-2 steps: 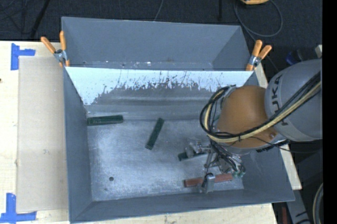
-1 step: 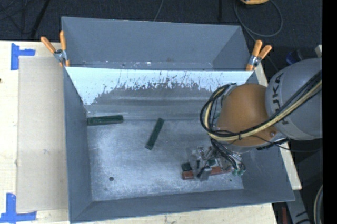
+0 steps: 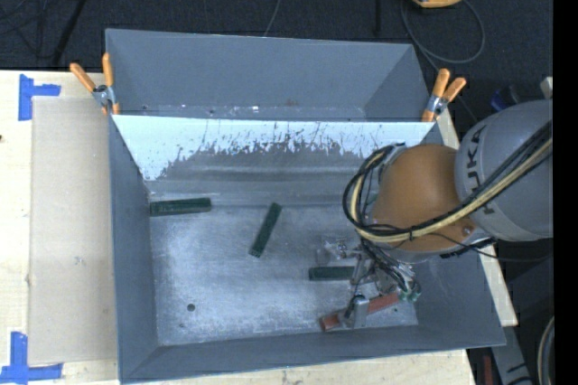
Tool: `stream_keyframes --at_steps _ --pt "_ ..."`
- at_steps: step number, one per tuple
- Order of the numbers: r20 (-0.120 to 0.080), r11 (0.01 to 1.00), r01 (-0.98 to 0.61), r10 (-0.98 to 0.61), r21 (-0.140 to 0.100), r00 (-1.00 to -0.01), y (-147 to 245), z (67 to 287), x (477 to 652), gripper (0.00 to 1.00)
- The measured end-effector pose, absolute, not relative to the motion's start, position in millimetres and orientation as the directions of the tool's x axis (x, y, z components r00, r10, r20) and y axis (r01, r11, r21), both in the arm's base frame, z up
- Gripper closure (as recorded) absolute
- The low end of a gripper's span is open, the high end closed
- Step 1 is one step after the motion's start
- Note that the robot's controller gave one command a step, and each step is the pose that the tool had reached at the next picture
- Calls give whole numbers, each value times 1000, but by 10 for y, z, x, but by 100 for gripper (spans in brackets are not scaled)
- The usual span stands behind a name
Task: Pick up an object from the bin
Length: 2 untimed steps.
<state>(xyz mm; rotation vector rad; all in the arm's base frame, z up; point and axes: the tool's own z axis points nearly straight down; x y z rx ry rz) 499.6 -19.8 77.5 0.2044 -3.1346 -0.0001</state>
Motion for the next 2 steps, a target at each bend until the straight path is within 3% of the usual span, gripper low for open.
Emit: stream_keyframes --at_steps 1,2 --pt "1 991 -130 -130 0 -991 -198 783 4997 100" --pt "-3 673 -740 -740 0 -673 -7 1082 5417 100"
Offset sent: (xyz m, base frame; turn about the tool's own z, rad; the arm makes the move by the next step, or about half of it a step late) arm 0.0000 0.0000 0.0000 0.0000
